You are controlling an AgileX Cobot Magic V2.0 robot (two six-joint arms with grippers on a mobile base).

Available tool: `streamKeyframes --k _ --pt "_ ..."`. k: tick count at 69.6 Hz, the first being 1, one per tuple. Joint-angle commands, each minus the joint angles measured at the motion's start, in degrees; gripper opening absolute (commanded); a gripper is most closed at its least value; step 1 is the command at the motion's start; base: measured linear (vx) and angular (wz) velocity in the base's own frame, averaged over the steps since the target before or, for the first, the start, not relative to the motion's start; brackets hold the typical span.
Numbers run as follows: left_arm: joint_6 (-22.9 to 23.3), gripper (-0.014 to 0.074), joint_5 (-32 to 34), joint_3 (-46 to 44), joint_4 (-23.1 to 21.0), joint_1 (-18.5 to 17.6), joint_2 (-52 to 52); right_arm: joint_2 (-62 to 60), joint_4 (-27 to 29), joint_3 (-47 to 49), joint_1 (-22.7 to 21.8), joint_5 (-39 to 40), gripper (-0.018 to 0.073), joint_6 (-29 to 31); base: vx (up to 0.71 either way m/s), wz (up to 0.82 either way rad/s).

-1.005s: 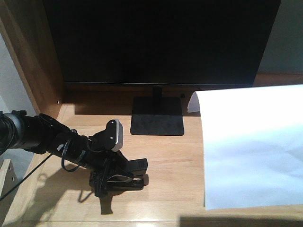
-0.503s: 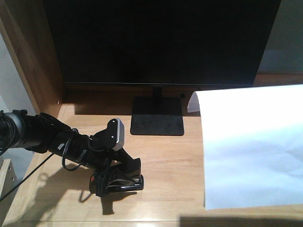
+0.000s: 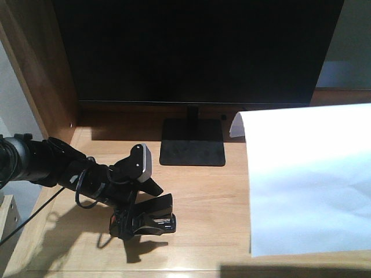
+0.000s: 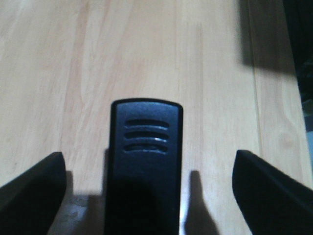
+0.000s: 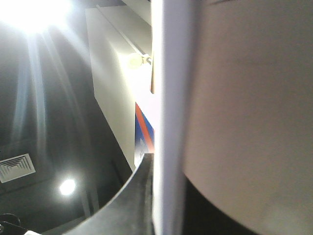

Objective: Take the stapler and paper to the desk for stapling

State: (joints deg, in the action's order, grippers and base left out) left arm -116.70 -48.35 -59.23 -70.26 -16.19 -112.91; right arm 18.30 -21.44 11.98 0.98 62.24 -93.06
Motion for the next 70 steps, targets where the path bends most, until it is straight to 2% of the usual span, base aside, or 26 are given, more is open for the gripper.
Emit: streamKeyframes --k 1,8,27,63,70 --pt "5.56 0.0599 -2.19 -1.48 -2.13 -0.18 5.06 0.58 0.69 1.31 -0.47 2.01 -0.0006 0.22 0.00 0.00" --pt "7.95 0.0549 -1.81 -1.48 -2.13 -0.13 7.15 0.58 0.70 1.31 -0.47 2.06 -0.0006 0.22 0.00 0.00" --pt "9.33 0.0387 -1.57 -1.48 -2.23 -0.13 11.90 0.58 0.70 1.31 -0.47 2.06 -0.0006 0.22 0.00 0.00" --pt "9.22 0.0011 -1.58 -1.48 -0.20 -0.13 12.92 0.58 0.70 1.31 -0.47 2.00 -0.0006 0.22 0.00 0.00" --pt "9.12 -0.0008 -1.53 -1.48 -0.32 -0.13 12.54 0.58 0.70 1.31 -0.47 2.00 -0.0006 0.22 0.00 0.00"
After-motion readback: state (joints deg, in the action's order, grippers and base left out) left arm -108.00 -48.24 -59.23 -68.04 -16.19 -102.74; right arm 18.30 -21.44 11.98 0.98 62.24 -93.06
